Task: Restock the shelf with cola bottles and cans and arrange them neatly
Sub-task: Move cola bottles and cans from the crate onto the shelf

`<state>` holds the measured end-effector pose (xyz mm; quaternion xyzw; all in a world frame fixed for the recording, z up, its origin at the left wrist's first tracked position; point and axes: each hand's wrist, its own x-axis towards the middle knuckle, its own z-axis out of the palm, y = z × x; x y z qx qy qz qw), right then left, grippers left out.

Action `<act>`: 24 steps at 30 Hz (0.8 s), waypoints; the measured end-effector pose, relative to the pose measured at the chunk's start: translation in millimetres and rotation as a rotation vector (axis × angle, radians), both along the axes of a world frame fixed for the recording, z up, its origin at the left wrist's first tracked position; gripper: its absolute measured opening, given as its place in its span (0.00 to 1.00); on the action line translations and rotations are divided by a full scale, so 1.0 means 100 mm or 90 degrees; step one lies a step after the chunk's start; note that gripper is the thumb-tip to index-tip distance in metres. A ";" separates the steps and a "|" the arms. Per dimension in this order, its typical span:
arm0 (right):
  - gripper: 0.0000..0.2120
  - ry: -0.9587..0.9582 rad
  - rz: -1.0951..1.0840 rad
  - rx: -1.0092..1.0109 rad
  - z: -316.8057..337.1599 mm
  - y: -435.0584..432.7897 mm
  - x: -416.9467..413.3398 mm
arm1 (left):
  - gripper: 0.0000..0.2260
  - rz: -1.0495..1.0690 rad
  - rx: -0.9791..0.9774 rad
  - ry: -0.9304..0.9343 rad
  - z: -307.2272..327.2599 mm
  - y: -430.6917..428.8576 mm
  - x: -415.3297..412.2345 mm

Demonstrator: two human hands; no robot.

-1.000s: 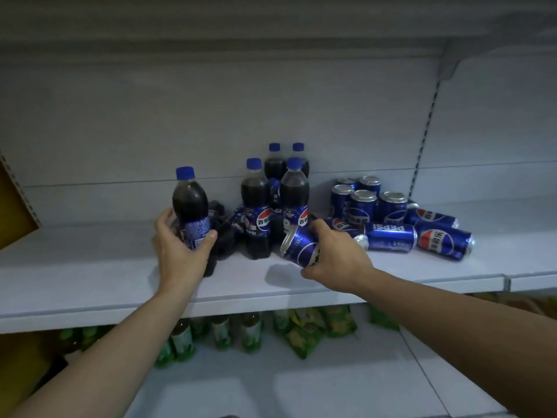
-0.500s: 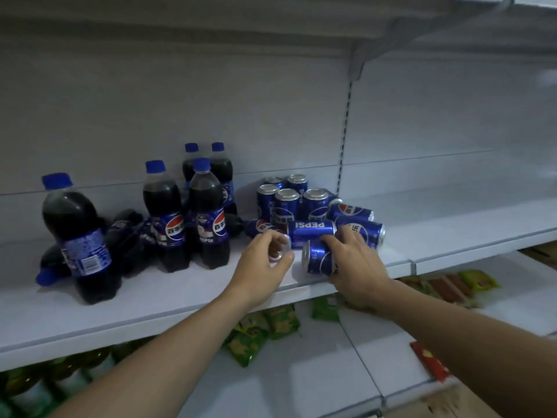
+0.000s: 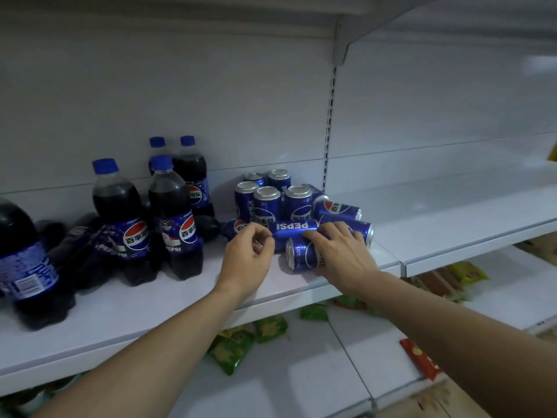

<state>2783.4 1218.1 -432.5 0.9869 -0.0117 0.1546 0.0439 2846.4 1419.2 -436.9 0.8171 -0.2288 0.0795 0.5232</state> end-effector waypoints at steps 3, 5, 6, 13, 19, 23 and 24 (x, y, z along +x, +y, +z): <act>0.42 0.027 0.003 0.012 0.08 0.01 -0.05 | 0.03 -0.012 -0.011 -0.015 0.10 0.06 -0.05; 0.43 0.037 0.010 0.014 0.15 0.06 -0.11 | 0.02 -0.013 -0.025 -0.018 0.19 0.12 -0.09; 0.42 0.037 0.017 0.014 0.19 0.10 -0.15 | 0.03 -0.010 -0.031 -0.021 0.23 0.17 -0.11; 0.34 -0.009 0.183 -0.005 0.48 0.99 -0.25 | 0.08 0.010 -0.129 -0.058 0.55 0.93 -0.51; 0.32 0.002 0.438 -0.013 0.58 2.77 -0.27 | 0.18 0.145 -0.297 -0.063 0.86 2.49 -1.29; 0.34 0.043 0.649 -0.028 0.56 4.28 -0.56 | 0.21 0.376 -0.370 -0.064 0.90 3.83 -2.14; 0.34 0.056 0.701 -0.034 0.53 4.67 -0.69 | 0.21 0.437 -0.398 -0.067 0.86 4.17 -2.42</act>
